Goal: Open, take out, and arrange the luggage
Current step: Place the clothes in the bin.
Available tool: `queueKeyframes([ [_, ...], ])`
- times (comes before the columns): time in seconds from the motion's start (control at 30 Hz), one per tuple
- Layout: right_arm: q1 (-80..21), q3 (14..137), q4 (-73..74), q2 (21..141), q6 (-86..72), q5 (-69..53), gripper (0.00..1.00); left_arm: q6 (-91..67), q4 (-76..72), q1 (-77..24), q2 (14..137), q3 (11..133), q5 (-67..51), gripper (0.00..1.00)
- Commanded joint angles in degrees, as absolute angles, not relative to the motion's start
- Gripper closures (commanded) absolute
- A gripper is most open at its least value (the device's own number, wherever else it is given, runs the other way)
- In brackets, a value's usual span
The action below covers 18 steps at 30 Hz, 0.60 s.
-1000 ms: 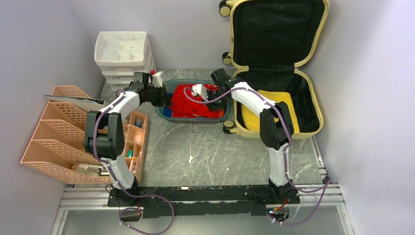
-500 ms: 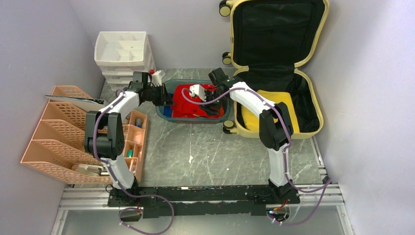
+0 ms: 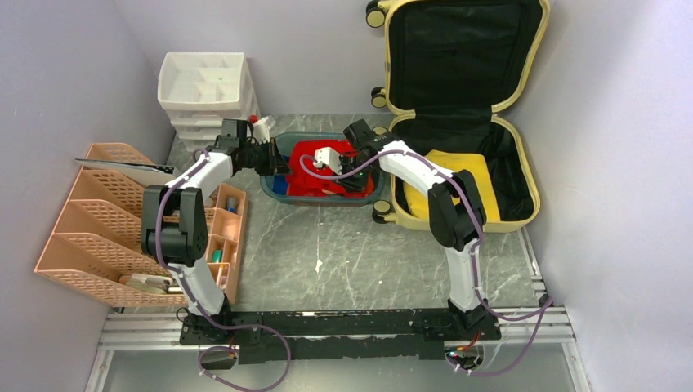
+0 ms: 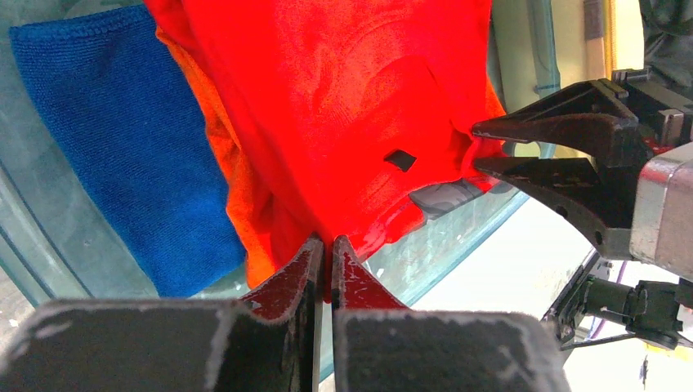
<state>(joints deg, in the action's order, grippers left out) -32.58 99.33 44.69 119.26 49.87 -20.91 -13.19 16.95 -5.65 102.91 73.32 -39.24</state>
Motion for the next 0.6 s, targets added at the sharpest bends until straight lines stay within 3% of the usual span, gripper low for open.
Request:
queueKeyframes([
  [0.0, -32.8, 99.1, 43.6, 119.6, 49.7, -19.8, 0.66, -13.9, 15.3, -5.5, 100.8, 73.9, -41.2, 0.95],
  [0.3, -32.9, 100.3, 46.6, 120.6, 51.2, -21.5, 0.6, -14.3, 15.0, -5.5, 100.9, 73.9, -41.2, 0.95],
  [0.37, -32.9, 101.0, 47.2, 121.3, 51.3, -21.0, 0.72, -14.4, 14.9, -5.5, 101.0, 73.8, -41.2, 0.95],
  [0.47, -32.9, 102.0, 47.4, 121.6, 51.0, -20.4, 1.0, -14.8, 14.6, -5.5, 100.9, 73.6, -41.4, 0.95],
  [0.57, -32.9, 101.6, 46.4, 120.0, 51.0, -19.6, 1.0, -15.6, 14.2, -5.5, 101.0, 73.6, -42.3, 0.95],
])
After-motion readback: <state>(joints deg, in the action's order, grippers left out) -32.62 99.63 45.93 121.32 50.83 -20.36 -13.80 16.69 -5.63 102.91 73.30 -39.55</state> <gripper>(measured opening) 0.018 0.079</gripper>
